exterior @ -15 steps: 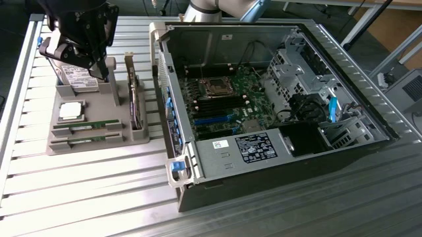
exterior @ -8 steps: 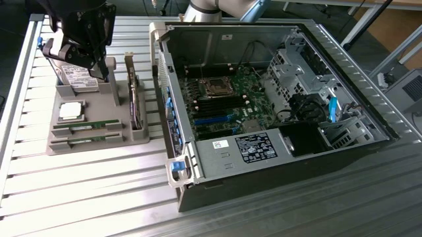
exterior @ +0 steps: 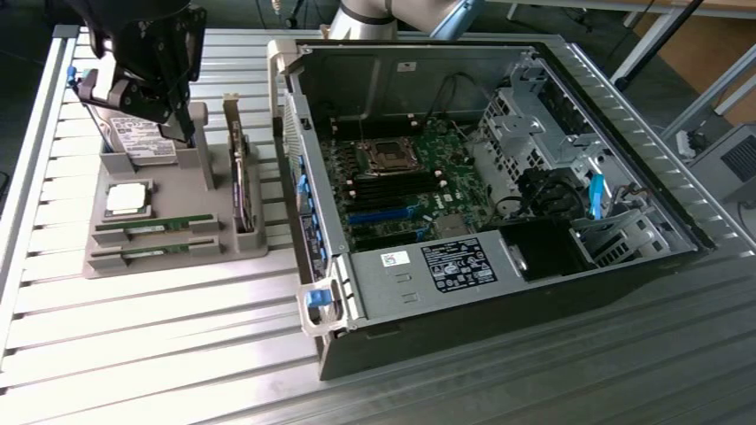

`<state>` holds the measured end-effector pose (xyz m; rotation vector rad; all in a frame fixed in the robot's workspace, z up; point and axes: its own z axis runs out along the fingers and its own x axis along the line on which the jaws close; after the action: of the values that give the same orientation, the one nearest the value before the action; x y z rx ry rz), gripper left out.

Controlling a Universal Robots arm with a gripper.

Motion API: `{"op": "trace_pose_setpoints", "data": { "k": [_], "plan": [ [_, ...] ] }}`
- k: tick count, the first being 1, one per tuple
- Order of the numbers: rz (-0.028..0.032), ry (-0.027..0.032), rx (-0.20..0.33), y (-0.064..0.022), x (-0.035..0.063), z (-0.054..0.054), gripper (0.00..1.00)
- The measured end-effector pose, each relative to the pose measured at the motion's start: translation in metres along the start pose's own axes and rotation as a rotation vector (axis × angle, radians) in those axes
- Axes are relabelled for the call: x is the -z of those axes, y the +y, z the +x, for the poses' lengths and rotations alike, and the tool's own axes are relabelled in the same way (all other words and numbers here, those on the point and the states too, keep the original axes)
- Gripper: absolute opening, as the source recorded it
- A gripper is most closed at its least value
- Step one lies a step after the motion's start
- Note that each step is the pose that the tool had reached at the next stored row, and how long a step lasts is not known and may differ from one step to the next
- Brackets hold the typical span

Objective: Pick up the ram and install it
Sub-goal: 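Pick up the ram and move it above insertion slot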

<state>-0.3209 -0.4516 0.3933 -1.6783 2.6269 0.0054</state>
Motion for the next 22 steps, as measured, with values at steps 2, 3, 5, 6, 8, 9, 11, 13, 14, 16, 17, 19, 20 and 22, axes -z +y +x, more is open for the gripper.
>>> {"op": "trace_pose_setpoints", "data": {
  "k": [2,3,5,6,8,9,11,13,14,16,17,19,20,22],
  "plan": [
    [-0.0002,-0.0001,0.007,0.0,0.0,0.0,0.09],
    [-0.0003,-0.0001,0.01,0.0,0.0,0.0,0.09],
    [-0.0004,-0.0002,0.016,0.0,0.0,0.0,0.09],
    [-0.0004,-0.0002,0.018,0.0,0.0,0.0,0.09],
    [-0.0006,-0.0003,0.025,0.0,0.0,0.0,0.09],
    [-0.0007,-0.0003,0.031,0.0,0.0,0.0,0.09],
    [-0.0008,-0.0004,0.037,0.0,0.0,0.0,0.09],
    [-0.001,-0.0005,0.045,0.0,0.0,0.0,0.09],
    [-0.001,-0.0005,0.048,0.0,0.0,0.0,0.09],
    [-0.0013,-0.0007,0.057,0.0,0.0,0.0,0.09],
    [-0.0013,-0.0006,0.06,0.0,0.0,0.0,0.09],
    [-0.0015,-0.0008,0.068,0.0,0.0,0.0,0.09],
    [-0.0016,-0.0007,0.072,0.0,0.0,0.0,0.09],
    [-0.0017,-0.0008,0.078,0.0,0.0,0.0,0.09]
  ]
}}
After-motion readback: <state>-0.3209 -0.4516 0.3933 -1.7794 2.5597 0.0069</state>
